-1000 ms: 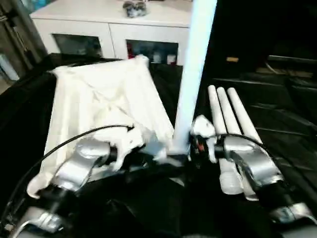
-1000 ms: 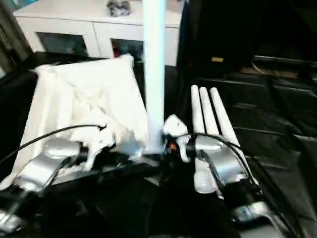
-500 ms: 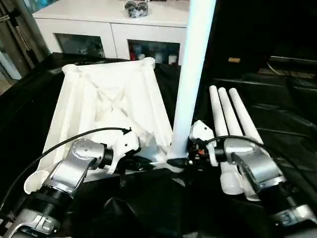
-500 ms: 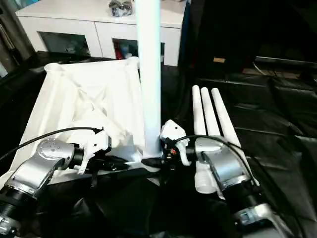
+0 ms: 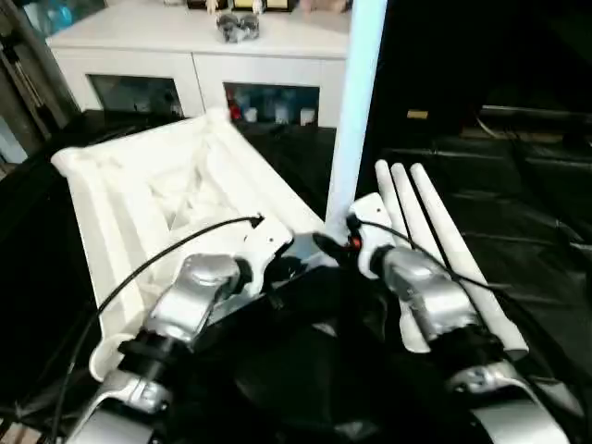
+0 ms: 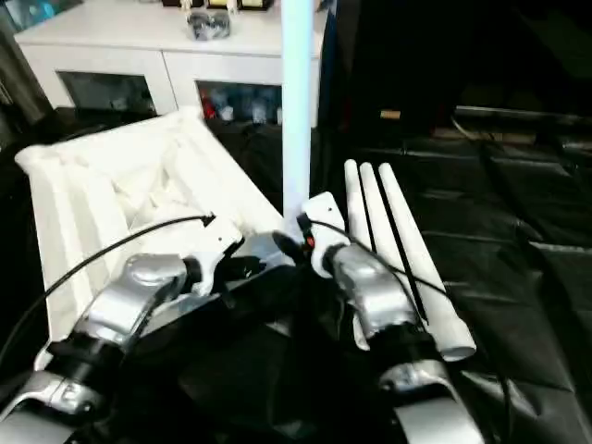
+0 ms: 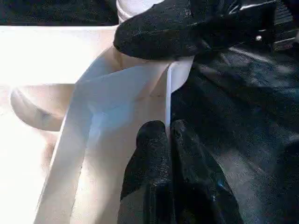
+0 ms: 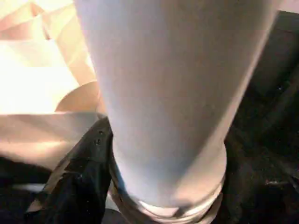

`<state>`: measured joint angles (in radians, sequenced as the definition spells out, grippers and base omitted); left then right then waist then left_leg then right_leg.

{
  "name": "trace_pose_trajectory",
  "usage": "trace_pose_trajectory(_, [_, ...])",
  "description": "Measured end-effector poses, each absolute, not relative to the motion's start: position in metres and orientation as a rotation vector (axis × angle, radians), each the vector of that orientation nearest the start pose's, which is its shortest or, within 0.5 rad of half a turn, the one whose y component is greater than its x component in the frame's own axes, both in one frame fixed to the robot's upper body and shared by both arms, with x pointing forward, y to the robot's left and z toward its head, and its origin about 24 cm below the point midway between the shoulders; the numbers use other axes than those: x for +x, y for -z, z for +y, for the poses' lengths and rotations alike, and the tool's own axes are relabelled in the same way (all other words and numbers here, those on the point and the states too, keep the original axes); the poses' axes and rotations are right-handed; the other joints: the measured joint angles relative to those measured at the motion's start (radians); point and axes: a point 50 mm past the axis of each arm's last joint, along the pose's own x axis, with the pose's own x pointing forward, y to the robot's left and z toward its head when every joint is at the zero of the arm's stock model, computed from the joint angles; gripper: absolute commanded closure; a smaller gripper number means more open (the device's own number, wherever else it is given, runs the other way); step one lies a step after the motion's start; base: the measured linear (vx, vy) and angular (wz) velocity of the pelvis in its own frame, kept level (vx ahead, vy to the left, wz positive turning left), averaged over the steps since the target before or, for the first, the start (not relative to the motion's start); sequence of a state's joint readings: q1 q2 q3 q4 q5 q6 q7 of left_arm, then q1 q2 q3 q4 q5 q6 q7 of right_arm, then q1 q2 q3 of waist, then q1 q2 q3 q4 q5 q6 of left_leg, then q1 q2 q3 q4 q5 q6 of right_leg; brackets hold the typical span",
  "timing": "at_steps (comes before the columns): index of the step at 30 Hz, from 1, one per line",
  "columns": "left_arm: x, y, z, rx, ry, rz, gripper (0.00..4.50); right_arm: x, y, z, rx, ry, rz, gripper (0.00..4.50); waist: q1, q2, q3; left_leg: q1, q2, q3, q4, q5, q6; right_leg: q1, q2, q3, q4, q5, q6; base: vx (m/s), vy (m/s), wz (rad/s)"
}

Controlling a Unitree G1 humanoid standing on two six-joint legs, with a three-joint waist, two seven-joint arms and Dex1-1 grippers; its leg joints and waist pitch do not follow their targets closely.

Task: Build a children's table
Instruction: Rotate leg to tighten

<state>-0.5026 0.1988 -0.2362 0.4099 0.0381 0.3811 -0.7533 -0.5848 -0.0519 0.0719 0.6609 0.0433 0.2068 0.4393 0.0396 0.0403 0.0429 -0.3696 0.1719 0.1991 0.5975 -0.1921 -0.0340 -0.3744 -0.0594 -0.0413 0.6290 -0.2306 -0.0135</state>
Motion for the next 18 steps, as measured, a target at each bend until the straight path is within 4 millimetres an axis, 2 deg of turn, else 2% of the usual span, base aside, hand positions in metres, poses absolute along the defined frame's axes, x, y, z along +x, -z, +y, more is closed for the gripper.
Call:
trace_pose_trajectory(3, [0.315,-0.043,0.099,0.273,0.951,0.44,4.5,0.34,-0.038,-0.089,-0.056,-0.631,0.313,0.79,0.0,0.0,0.0,-0.002,0.0,0.0,-0.001,0.0,0.0,-0.001,0.0,0.0,-0.001,0.0,0.0,0.0,0.0,0.0])
trace_pose_trajectory(10, [0.307,-0.046,0.111,0.295,1.056,0.425,4.5,0.331,-0.041,-0.102,-0.122,-0.855,0.295,0.79,0.001,0.0,0.0,-0.012,0.001,0.0,-0.001,0.002,0.004,-0.01,0.0,-0.002,-0.003,-0.001,0.001,0.0,0.0,0.0])
trace_pose_trajectory(14, [0.296,-0.047,0.121,0.305,1.175,0.427,4.5,0.319,-0.045,-0.113,-0.17,-1.061,0.312,0.79,0.021,0.0,0.0,-0.016,0.001,-0.001,0.0,0.003,0.006,-0.011,0.0,-0.004,-0.004,-0.001,0.001,0.0,0.0,0.0])
trace_pose_trajectory(18, [0.289,-0.046,0.132,0.305,1.254,0.448,4.5,0.309,-0.047,-0.117,-0.234,-1.2,0.329,0.79,0.025,-0.001,0.001,-0.016,0.001,-0.001,0.001,0.001,0.003,-0.011,0.0,-0.003,-0.003,-0.001,0.001,0.0,0.0,0.0])
